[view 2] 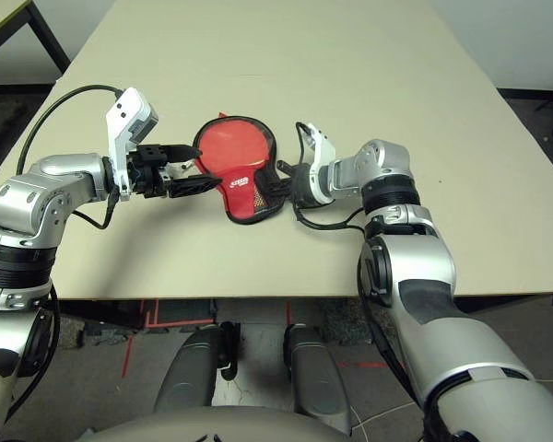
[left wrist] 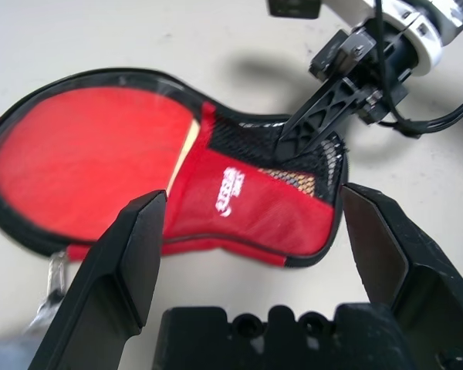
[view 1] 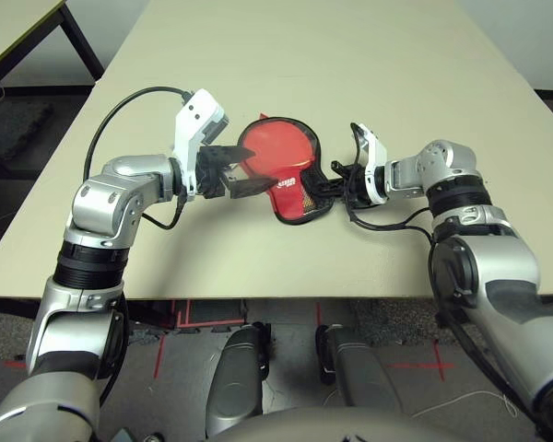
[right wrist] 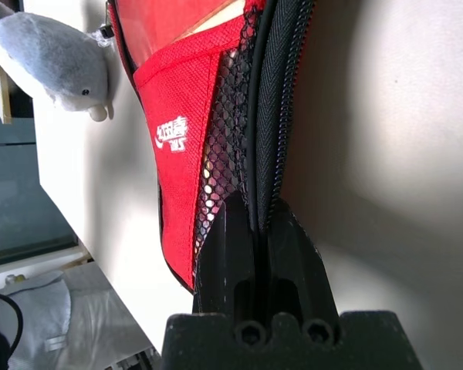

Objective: Store the ping-pong paddle in its case and zip it.

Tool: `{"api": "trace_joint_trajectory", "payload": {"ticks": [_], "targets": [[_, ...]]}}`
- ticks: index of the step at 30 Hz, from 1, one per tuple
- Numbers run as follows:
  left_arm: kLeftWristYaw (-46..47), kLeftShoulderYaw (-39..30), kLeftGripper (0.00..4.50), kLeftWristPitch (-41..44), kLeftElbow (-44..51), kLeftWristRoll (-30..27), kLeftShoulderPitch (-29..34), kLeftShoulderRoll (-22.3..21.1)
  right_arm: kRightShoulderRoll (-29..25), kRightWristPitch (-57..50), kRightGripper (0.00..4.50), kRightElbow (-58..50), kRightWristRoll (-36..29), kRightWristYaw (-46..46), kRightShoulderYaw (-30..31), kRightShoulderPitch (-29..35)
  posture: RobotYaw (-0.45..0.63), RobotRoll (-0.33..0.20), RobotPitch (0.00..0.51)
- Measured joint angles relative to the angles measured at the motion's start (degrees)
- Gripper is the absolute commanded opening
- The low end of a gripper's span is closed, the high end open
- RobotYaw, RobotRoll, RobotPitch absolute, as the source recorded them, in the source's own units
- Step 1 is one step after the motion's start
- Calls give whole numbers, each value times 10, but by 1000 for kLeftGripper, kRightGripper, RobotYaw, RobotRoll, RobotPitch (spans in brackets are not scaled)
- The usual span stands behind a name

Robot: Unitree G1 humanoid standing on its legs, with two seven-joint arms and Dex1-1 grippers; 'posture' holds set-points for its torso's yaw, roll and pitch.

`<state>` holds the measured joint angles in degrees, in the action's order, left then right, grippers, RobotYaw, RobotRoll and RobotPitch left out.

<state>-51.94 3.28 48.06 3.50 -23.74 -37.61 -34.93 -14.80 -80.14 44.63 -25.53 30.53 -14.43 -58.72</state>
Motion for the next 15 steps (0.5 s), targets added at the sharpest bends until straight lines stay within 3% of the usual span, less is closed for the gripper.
{"api": "trace_joint_trajectory", "payload": {"ticks": [4,7,9,15], "targets": [[2,-1,4500,0,-1,0,1,0,-12,-84,55,-122,-17,-41,-49,49,151,0,168],[2,0,4500,-1,-2,0,1,1,-31,-111,55,-207,-70,-79,-67,106,132,0,172],[2,1,4500,-2,-3,0,1,3,-39,-114,55,-264,-132,-117,-71,153,121,0,176],[-3,12,4500,-9,-24,1,-3,6,-59,-113,55,-417,-426,-326,-97,307,93,0,180]]}}
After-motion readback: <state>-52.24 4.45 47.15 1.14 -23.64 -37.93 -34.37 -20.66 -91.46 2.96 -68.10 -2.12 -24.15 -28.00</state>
